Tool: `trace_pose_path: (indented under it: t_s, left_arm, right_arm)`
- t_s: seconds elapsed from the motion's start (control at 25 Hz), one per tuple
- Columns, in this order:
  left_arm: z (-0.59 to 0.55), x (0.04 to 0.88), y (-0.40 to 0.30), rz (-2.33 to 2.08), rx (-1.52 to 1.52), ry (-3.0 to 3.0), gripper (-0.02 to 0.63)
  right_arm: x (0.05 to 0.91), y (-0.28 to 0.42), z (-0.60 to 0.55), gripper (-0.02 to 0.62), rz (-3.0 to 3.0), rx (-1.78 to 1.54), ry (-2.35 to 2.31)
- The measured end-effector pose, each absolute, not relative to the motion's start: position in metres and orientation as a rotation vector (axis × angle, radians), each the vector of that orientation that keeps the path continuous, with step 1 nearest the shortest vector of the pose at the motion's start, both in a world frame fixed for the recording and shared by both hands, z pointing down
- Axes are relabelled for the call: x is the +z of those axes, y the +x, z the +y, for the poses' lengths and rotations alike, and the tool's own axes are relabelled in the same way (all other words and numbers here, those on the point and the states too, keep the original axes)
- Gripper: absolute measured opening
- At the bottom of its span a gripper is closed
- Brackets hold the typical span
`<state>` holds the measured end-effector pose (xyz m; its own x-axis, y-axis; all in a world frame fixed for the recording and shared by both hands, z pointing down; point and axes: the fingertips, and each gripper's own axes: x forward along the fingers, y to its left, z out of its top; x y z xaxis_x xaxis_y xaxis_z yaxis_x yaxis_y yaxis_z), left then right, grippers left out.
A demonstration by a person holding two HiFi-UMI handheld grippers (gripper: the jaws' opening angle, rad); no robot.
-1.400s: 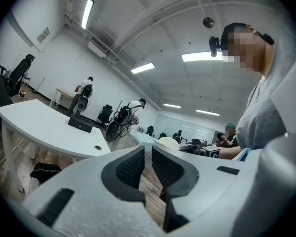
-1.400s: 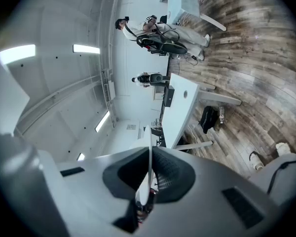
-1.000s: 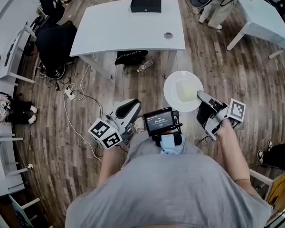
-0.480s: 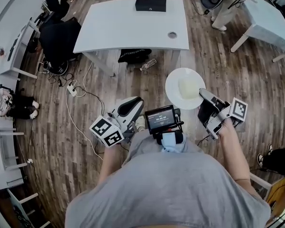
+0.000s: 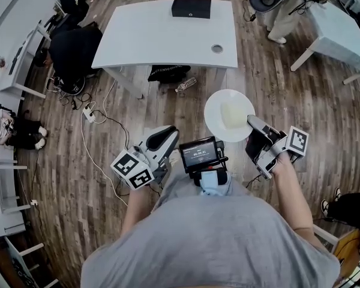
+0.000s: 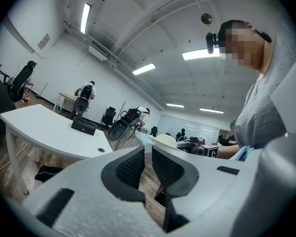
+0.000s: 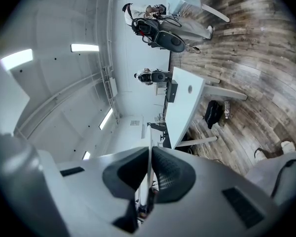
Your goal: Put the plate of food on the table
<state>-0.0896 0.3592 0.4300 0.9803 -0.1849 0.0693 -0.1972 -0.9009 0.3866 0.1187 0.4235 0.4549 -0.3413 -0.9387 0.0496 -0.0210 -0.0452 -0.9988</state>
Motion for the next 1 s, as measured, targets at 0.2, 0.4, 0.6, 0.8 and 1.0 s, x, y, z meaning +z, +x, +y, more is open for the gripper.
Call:
trace_pose_path:
  t_s: [0.2, 0.4, 0.6, 0.8, 1.0]
  left_arm:
    - [0.347, 0.433, -0.089, -0.28, 0.042, 2.723, 0.044]
    - [0.311, 0.432, -0.085, -0.281, 0.025, 2.731, 0.044]
    - [0.267, 0.428, -0.082, -0.282, 0.011, 2.752, 0.044]
    - [0.214, 0.421, -0.086, -0.273, -0.012, 2.782, 0.044]
    - [0.143, 0.416, -0.098, -0.257, -0.006, 2.802, 0.044]
  right_arm:
    - [0.454, 0.117, 0.408, 0.037, 1.439, -1.509, -1.061]
    - [0.456, 0.119, 0.376, 0.037, 1.444, -1.521, -1.076]
    - [0.456, 0.118, 0.336, 0.037, 1.479, -1.515, -1.091]
    - [0.45, 0.111, 0.281, 0.037, 1.502, -1.484, -1.084]
    - [0.444, 0.099, 0.205, 0.037, 1.513, -1.479, -1.084]
